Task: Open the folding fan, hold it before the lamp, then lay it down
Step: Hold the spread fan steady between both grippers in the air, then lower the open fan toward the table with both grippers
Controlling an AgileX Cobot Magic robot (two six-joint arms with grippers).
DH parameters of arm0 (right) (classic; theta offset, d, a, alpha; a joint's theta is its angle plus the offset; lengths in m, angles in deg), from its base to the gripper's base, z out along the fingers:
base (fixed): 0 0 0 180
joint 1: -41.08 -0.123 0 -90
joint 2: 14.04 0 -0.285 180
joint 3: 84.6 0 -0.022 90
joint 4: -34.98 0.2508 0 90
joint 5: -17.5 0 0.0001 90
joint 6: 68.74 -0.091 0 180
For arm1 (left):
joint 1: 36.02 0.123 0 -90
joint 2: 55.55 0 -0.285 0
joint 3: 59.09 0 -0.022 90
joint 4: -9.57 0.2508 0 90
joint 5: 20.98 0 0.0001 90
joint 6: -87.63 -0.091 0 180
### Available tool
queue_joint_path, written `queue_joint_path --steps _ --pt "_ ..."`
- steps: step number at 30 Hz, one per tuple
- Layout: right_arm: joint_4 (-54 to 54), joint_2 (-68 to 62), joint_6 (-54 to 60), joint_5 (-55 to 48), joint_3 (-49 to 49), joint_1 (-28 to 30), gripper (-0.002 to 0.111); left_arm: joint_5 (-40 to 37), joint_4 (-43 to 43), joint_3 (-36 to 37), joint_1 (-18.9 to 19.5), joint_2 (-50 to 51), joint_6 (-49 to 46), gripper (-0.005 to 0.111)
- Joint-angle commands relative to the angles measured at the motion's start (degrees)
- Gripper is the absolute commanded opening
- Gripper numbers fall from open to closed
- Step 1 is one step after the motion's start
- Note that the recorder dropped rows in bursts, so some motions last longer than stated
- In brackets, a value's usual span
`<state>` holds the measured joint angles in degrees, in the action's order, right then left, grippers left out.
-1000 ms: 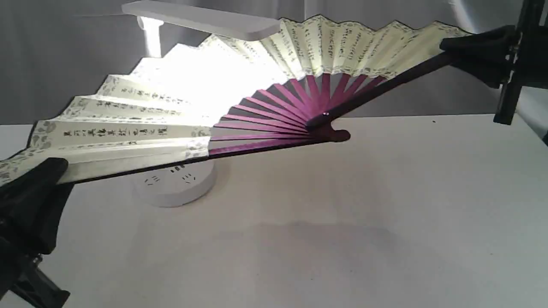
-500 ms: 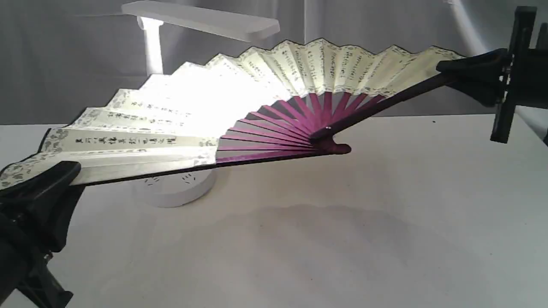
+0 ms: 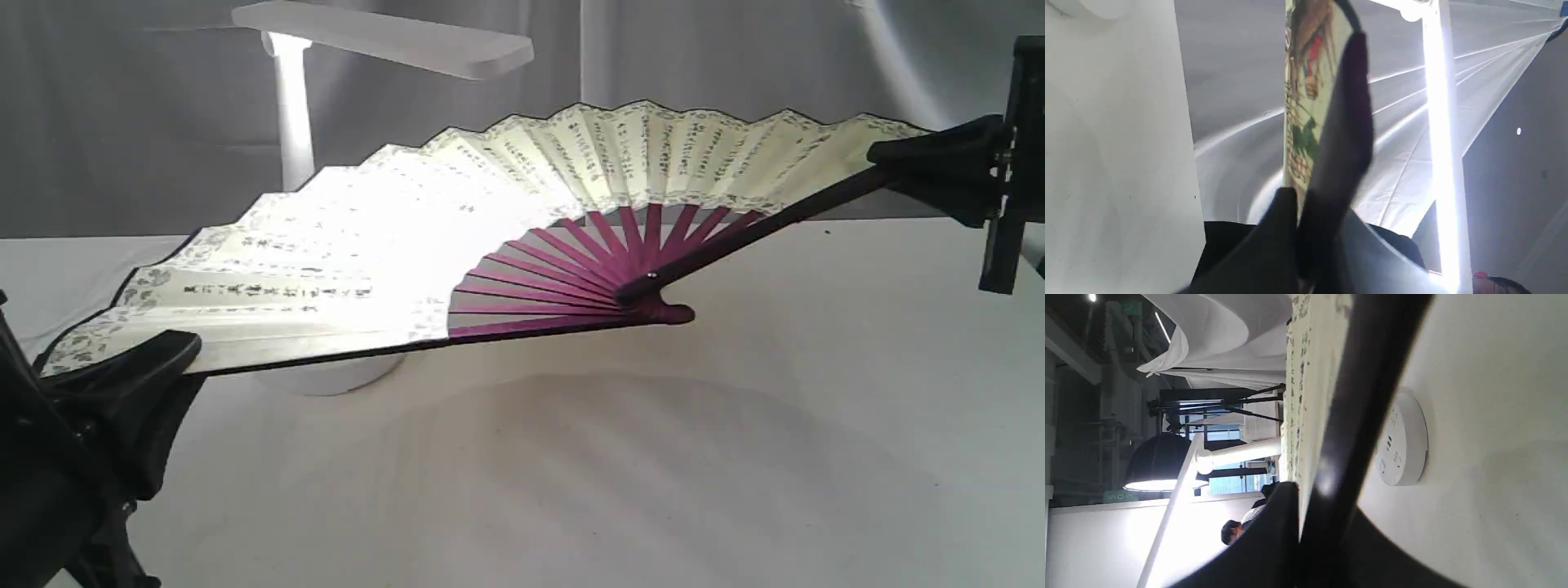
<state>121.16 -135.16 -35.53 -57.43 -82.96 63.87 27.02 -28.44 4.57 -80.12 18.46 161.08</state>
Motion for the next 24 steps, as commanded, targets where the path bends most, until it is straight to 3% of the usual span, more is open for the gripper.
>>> queue_joint_path --steps 1,14,24 --pt "-3.08 -0.24 3.68 4.96 -0.21 1.97 0.0 8.25 -4.61 -0.13 0.57 2.9 4.28 0.0" --pt "-5.26 -0.24 3.68 6.57 -0.21 2.05 0.0 11.08 2.84 -7.35 0.57 18.46 13.46 0.0" --pt "-6.61 -0.24 3.57 10.42 -0.21 4.97 0.0 11.3 3.46 -9.58 0.57 24.03 16.71 0.0"
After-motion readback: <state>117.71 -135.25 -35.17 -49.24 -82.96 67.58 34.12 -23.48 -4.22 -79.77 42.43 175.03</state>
